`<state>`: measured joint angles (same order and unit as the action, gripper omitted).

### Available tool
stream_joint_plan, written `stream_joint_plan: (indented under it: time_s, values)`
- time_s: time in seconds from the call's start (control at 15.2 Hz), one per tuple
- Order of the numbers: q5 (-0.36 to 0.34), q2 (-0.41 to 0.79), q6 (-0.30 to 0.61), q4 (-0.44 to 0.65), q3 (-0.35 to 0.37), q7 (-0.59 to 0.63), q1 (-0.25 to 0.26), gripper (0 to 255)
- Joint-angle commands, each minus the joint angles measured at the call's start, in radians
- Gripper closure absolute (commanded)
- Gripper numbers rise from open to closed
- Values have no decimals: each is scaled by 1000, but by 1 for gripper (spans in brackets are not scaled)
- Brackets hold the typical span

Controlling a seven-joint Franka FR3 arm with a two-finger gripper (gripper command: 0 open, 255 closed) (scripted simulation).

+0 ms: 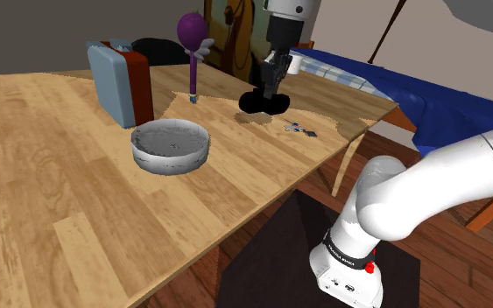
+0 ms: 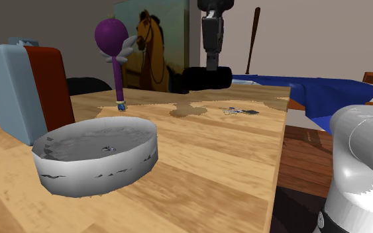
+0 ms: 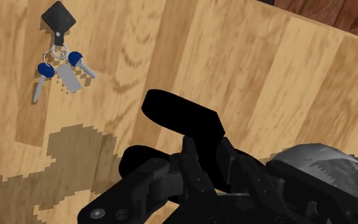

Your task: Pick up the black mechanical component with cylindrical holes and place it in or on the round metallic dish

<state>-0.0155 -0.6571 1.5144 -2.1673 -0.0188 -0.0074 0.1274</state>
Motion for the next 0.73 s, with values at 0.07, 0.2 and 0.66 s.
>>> stream_joint_plan:
  time_s: [0.07, 0.2, 0.66]
  values:
    - [29, 64, 14, 49, 49, 60, 17, 255]
    - [45, 111, 23, 88, 83, 101, 29, 255]
    - [73, 299, 41, 262, 194, 244, 61, 255]
